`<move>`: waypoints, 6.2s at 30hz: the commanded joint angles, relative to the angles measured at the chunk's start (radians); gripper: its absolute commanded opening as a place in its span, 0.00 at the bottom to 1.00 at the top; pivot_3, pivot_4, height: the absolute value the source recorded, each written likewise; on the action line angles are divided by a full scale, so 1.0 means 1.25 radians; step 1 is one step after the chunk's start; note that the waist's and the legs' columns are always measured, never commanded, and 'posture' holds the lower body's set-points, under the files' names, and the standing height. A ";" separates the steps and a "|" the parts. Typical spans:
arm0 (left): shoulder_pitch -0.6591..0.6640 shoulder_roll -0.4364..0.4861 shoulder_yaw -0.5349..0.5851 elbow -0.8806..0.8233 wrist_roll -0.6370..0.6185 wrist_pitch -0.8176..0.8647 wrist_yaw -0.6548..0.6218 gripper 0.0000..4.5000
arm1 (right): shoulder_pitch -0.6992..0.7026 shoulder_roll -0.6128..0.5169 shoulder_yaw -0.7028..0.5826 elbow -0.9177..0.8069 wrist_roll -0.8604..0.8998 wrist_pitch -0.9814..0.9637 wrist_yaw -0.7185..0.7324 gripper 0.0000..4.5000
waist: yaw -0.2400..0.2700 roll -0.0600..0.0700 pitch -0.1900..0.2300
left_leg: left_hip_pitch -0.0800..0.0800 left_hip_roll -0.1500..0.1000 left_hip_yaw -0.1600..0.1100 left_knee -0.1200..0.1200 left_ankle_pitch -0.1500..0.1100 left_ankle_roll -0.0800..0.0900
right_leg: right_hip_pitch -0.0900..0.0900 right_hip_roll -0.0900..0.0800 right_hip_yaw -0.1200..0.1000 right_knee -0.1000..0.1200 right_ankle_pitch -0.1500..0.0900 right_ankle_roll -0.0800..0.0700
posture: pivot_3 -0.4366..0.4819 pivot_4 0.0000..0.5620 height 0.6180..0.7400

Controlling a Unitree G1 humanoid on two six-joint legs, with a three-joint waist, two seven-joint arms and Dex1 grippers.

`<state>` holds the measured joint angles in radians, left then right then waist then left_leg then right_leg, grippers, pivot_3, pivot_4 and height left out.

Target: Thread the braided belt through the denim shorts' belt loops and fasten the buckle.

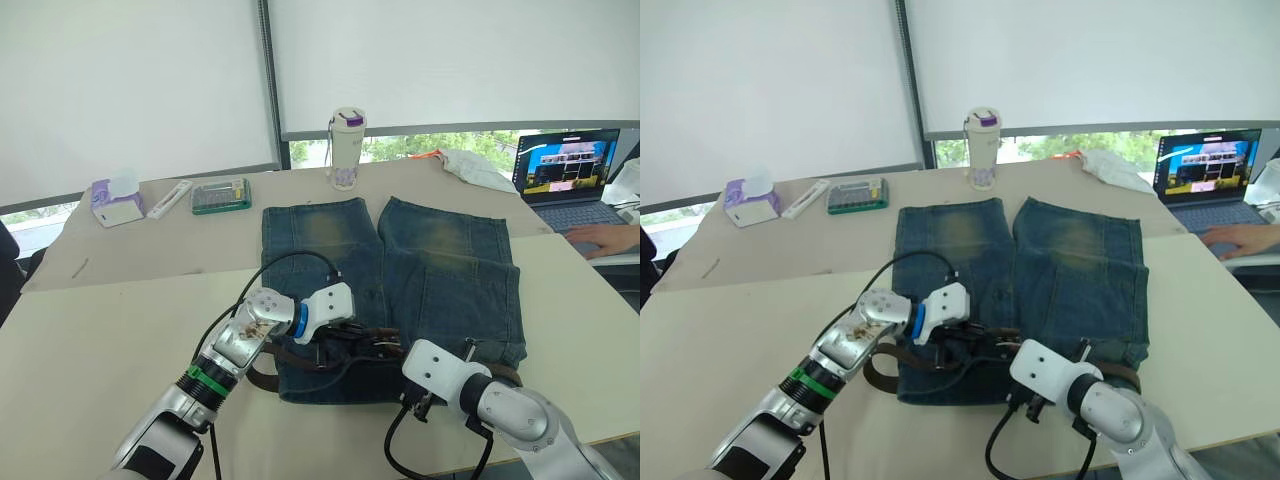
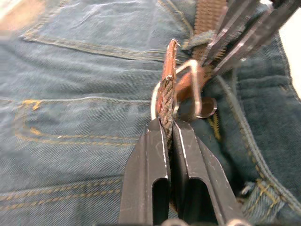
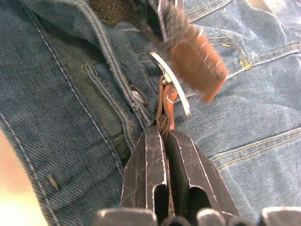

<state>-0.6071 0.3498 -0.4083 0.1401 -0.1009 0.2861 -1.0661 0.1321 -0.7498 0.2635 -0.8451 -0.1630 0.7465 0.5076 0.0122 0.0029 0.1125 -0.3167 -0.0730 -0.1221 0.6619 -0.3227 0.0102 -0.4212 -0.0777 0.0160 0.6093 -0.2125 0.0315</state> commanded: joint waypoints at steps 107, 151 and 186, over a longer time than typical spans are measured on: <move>-0.162 -0.031 0.125 -0.128 -0.252 0.361 0.020 0.18 | -0.332 -0.250 -0.132 -0.036 0.070 -0.030 0.198 0.00 | 0.001 -0.001 -0.001 | -0.002 0.000 0.000 0.002 -0.001 0.001 | 0.000 0.000 -0.001 0.000 0.000 0.000 | 0.48 0.27 1.00; -0.185 0.013 -0.019 -0.159 -0.086 0.201 0.034 0.57 | -0.340 -0.191 -0.079 0.014 -0.001 -0.079 0.232 0.00 | 0.001 -0.001 -0.001 | -0.002 0.000 0.000 0.002 -0.001 0.001 | -0.001 0.000 0.000 0.000 0.000 0.000 | 0.48 0.27 1.00; 0.132 -0.192 0.658 -0.349 -0.364 0.729 0.597 0.00 | -0.010 0.030 -0.033 0.074 0.063 0.002 0.088 0.39 | 0.002 -0.007 -0.008 | 0.003 0.001 0.000 0.000 -0.002 -0.002 | 0.000 0.001 0.001 0.001 0.000 0.000 | 0.48 0.27 1.00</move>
<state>-0.4435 0.0918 0.3889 -0.2320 -0.5227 1.1921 -0.3269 0.1001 -0.7213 0.2305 -0.7569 -0.1134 0.7481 0.6063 0.0150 -0.0063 0.1019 -0.3135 -0.0724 -0.1227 0.6623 -0.3246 0.0081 -0.4216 -0.0770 0.0173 0.6099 -0.2126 0.0316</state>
